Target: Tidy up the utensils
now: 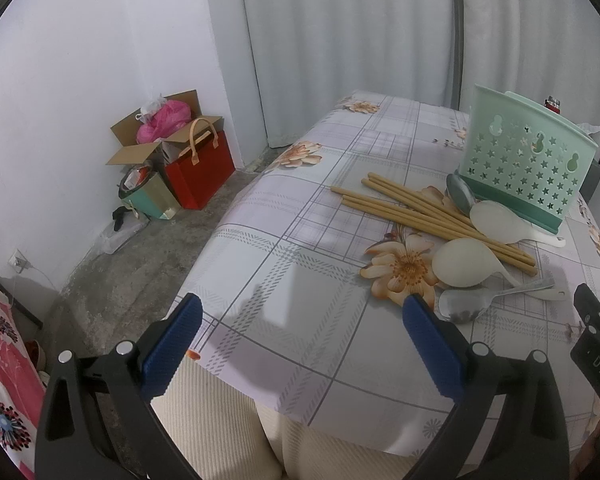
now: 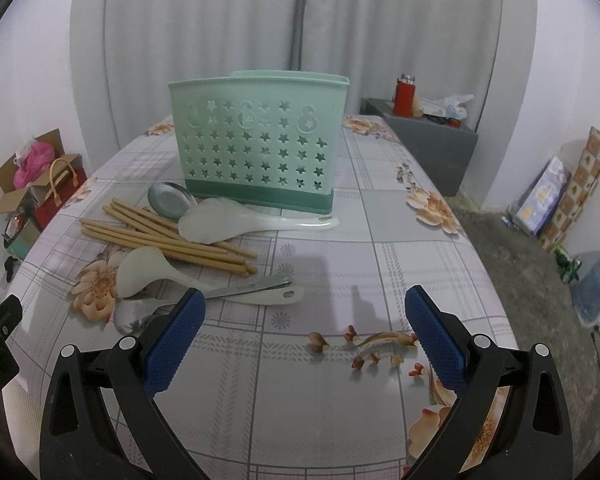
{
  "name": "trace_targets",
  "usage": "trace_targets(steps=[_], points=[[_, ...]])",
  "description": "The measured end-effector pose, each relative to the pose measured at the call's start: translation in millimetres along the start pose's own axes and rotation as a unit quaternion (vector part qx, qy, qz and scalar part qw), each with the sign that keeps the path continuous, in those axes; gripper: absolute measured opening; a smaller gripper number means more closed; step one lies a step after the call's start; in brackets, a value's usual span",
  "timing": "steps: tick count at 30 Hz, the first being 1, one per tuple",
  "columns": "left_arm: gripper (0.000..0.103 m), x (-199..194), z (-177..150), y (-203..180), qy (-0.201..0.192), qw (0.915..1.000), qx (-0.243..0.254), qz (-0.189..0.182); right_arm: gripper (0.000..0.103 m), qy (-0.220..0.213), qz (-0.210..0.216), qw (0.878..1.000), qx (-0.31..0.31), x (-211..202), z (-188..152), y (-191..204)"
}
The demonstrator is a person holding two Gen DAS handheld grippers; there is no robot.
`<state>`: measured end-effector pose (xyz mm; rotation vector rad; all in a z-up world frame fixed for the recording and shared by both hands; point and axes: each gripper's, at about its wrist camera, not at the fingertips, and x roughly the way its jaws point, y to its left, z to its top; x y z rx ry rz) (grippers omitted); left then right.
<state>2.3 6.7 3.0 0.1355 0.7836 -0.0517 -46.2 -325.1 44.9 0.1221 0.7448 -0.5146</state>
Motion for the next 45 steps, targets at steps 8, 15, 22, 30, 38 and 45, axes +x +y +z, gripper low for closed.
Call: trace_targets(steps=[8, 15, 22, 30, 38, 45], points=[[0.098, 0.0, -0.6, -0.4, 0.0, 1.0, 0.0, 0.0, 0.095, 0.0, 0.0, 1.0, 0.0, -0.1, -0.3, -0.4], [0.098, 0.0, -0.8, -0.7, 0.0, 1.0, 0.0, 0.0, 0.095, 0.0, 0.001, 1.0, 0.0, -0.3, -1.7, -0.3], [0.098, 0.0, -1.1, -0.8, 0.0, 1.0, 0.001, 0.001, 0.095, 0.001, 0.001, 1.0, 0.0, 0.1, -2.5, -0.9], [0.098, 1.1, -5.1, 3.4, 0.008, 0.9999, 0.001, 0.007, 0.095, 0.004, 0.003, 1.0, 0.001, 1.4, -4.7, -1.5], [0.098, 9.4, -5.5, 4.3, 0.005, 0.9999, 0.006, 0.014, 0.095, 0.013, 0.003, 1.0, -0.002, 11.3, 1.5, 0.1], [0.098, 16.6, -2.4, 1.7, 0.0, 0.9997, 0.023, -0.002, 0.095, 0.023, 0.002, 1.0, -0.011, 22.7, 6.0, 5.6]])
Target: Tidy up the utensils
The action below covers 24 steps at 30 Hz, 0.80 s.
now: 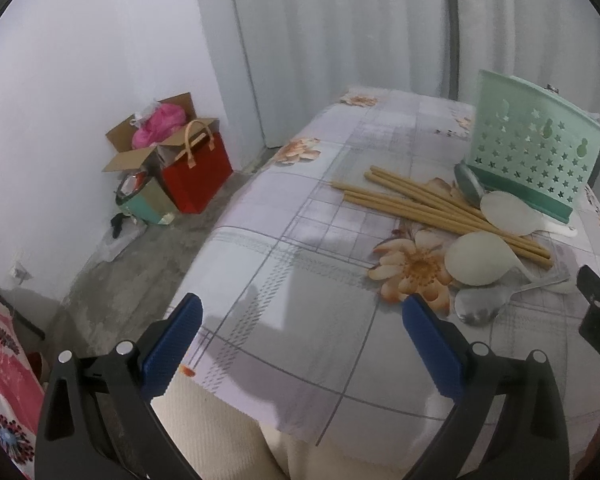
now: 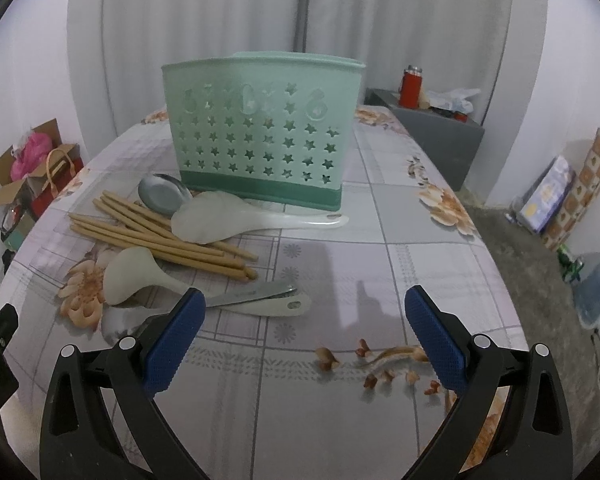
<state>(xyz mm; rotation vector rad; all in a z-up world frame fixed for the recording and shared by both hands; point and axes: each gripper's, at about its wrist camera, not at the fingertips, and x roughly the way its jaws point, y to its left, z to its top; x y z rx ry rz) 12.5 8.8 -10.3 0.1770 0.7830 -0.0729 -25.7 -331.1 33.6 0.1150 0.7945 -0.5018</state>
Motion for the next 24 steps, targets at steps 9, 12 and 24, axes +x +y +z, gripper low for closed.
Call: trace_targets(steps=[9, 12, 24], points=[[0.098, 7.2, 5.7, 2.2, -0.007, 0.9954, -0.027, -0.092, 0.095, 0.003, -0.002, 1.0, -0.013, 12.8, 7.8, 6.4], [0.098, 8.7, 6.2, 6.6, -0.009, 0.9907, -0.05, -0.126, 0.095, 0.005, -0.002, 1.0, -0.018, 17.6, 11.1, 8.2], [0.098, 18.4, 1.8, 14.9, -0.01, 0.982, -0.077, -0.172, 0.095, -0.061, 0.018, 0.997, -0.045, 19.0, 32.4, 4.3]])
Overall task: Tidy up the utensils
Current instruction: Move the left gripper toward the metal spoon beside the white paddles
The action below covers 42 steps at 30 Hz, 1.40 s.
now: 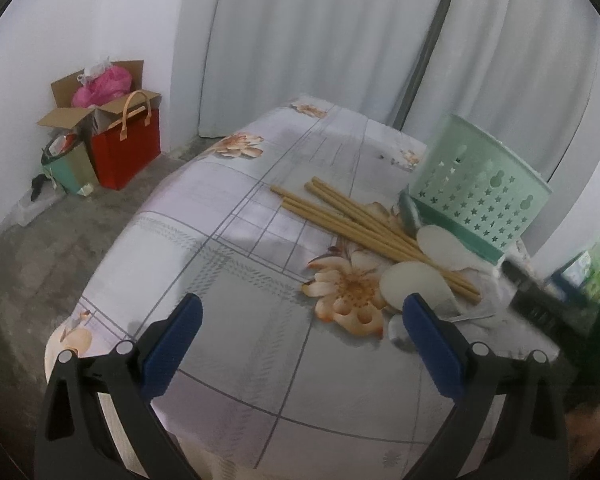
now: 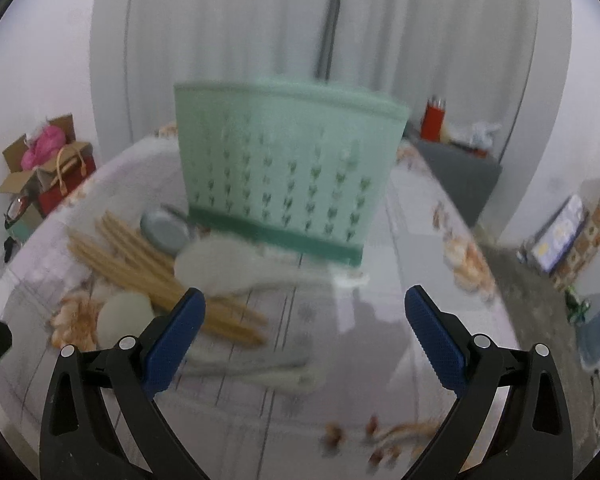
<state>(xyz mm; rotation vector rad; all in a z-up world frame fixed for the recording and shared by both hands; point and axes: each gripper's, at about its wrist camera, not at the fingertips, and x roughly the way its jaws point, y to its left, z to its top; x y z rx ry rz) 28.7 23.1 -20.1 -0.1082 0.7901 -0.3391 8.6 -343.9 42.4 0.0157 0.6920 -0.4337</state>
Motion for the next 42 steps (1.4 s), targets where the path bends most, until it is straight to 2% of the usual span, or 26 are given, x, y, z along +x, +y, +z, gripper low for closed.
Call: trace_targets(steps=[3, 7, 9, 12, 14, 18, 20, 21, 23, 25, 31, 32, 34, 36, 38, 39, 42], points=[[0.098, 0.3, -4.0, -4.8, -0.001, 0.9997, 0.024, -0.002, 0.095, -0.036, 0.014, 0.999, -0.017, -2.3, 8.0, -6.7], [0.098, 0.3, -11.6, -22.9, -0.004, 0.9967, 0.081, -0.005, 0.095, -0.055, 0.043, 0.997, -0.042, -0.8, 16.1, -10.1], [0.098, 1.4, -15.9, -35.7, -0.006, 0.9932, 0.116, -0.008, 0.095, -0.061, 0.06, 0.995, -0.043, -1.2, 17.5, -12.5], [0.09, 7.4, -23.8, -58.6, -0.003, 0.9834, 0.181, -0.011, 0.095, -0.067, 0.086, 0.993, -0.036, -2.6, 18.2, -19.0], [0.081, 13.8, -30.9, -73.3, 0.0, 0.974, 0.227, -0.004, 0.095, -0.06, 0.096, 0.993, -0.036, -1.1, 17.3, -21.8], [0.074, 33.0, -50.7, -100.7, 0.01, 0.9448, 0.327, 0.014, 0.095, -0.041, 0.112, 0.992, -0.044, 1.7, 16.7, -20.6], [0.072, 34.3, -53.8, -109.1, -0.01, 0.9338, 0.357, 0.018, 0.095, -0.037, 0.113, 0.992, -0.045, 2.2, 16.7, -21.2], [0.07, 35.5, -53.6, -112.8, -0.012, 0.9301, 0.367, 0.019, 0.095, -0.036, 0.113, 0.992, -0.043, 1.5, 16.3, -22.2], [0.058, 38.4, -51.9, -117.9, -0.013, 0.9248, 0.38, 0.015, 0.095, -0.032, 0.116, 0.992, -0.038, 0.7, 15.6, -24.6], [0.052, 43.0, -51.1, -119.3, -0.015, 0.9188, 0.394, 0.017, 0.095, -0.026, 0.12, 0.992, -0.033, 1.3, 15.5, -27.6], [0.019, 44.8, -62.8, -132.7, -0.021, 0.8892, 0.456, 0.03, 0.095, -0.023, 0.123, 0.992, -0.022, -1.0, 13.6, -34.6], [0.017, 44.1, -65.0, -134.6, -0.024, 0.8843, 0.465, 0.034, 0.095, -0.022, 0.123, 0.992, -0.021, -0.8, 13.4, -34.9], [0.014, 40.8, -70.3, -137.2, -0.032, 0.8691, 0.492, 0.045, 0.095, -0.021, 0.124, 0.992, -0.018, -0.6, 13.2, -36.0], [0.012, 34.3, -70.6, -138.0, -0.031, 0.8604, 0.507, 0.036, 0.095, -0.019, 0.125, 0.992, -0.016, -0.4, 12.9, -37.4], [0.007, 26.6, -66.9, -141.1, -0.023, 0.8576, 0.513, 0.019, 0.095, -0.018, 0.125, 0.992, -0.015, 0.0, 12.4, -38.8], [0.006, 19.7, -61.5, -141.3, -0.013, 0.8606, 0.509, -0.004, 0.095, -0.017, 0.125, 0.992, -0.015, 0.5, 12.6, -39.6], [0.004, 8.8, -40.0, -136.5, 0.038, 0.8767, 0.471, -0.091, 0.095, -0.014, 0.127, 0.992, -0.01, 2.2, 13.0, -41.7]])
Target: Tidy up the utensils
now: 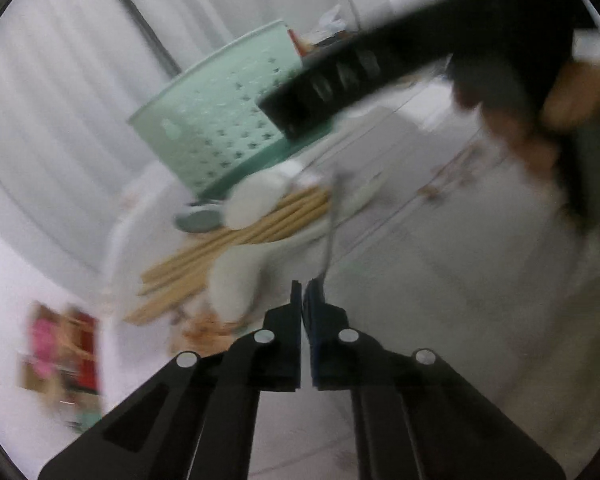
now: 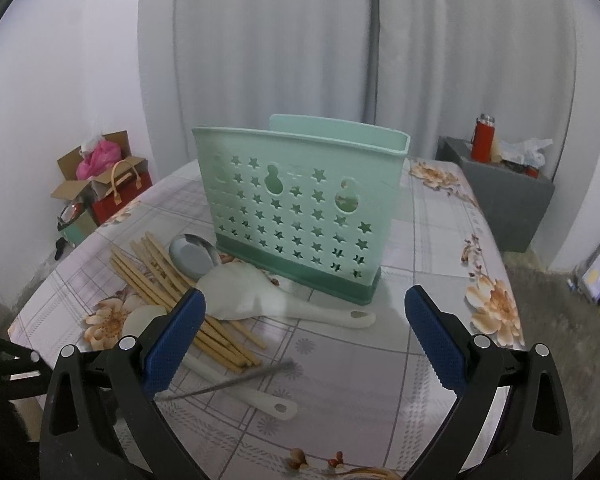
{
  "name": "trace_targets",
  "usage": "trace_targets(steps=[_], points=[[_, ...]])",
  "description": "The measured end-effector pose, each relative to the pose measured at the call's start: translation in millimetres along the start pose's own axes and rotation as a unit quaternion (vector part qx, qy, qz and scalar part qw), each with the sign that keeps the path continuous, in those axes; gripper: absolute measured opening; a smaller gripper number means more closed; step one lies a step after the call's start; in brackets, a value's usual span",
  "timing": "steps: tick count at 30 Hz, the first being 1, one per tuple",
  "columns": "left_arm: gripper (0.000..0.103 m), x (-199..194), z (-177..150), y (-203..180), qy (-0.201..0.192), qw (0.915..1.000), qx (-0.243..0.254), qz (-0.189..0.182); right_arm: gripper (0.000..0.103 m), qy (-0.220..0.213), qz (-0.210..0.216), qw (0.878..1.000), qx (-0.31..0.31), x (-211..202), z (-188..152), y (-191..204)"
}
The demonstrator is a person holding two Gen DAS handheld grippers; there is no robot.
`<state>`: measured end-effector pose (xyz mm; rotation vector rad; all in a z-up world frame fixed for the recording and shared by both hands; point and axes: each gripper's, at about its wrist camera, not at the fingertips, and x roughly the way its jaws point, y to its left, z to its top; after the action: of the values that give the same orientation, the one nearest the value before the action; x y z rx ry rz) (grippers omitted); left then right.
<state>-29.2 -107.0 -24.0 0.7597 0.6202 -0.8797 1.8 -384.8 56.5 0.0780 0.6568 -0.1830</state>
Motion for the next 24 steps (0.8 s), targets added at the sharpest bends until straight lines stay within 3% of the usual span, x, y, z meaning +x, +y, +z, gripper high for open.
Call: trace_targets(steps=[2, 5, 9, 10, 13, 14, 17, 24], points=[[0.003, 1.0, 3.2, 18.3, 0.007, 0.9975, -0.041, -0.056, 0.095, 0.003, 0.003, 1.0, 0.005, 0.9, 0.4, -1.4], [0.003, 18.8, -0.4, 52.2, 0.026, 0.9844, -0.131, -0.115, 0.095, 0.007, 0.009, 1.0, 0.01, 1.1, 0.9, -2.3], [0.005, 35.1, -21.4, 87.5, 0.025, 0.9463, -0.273, -0.171, 0.095, 0.007, 0.011, 1.0, 0.012, -0.4, 1.2, -3.8], [0.012, 31.6, -25.2, 89.8, 0.015, 0.9387, -0.294, -0.18, 0.095, 0.006, 0.01, 1.0, 0.012, -1.2, 1.4, -4.2], [0.043, 15.9, -35.4, 94.7, -0.025, 0.9201, -0.339, -0.194, 0.095, 0.008, 0.008, 1.0, 0.015, -0.4, 0.9, -6.1], [0.048, 10.0, -40.4, 94.9, -0.032, 0.9138, -0.356, -0.193, 0.095, 0.012, 0.009, 1.0, 0.018, 1.0, 0.9, -6.7], [0.049, 2.5, -51.6, 93.1, -0.026, 0.903, -0.384, -0.191, 0.095, 0.018, 0.019, 0.999, 0.028, 2.5, 1.1, -7.5], [0.047, 6.3, -79.1, 69.0, 0.016, 0.8539, -0.477, -0.208, 0.095, 0.021, 0.026, 0.999, 0.034, 0.9, 0.2, -9.9]])
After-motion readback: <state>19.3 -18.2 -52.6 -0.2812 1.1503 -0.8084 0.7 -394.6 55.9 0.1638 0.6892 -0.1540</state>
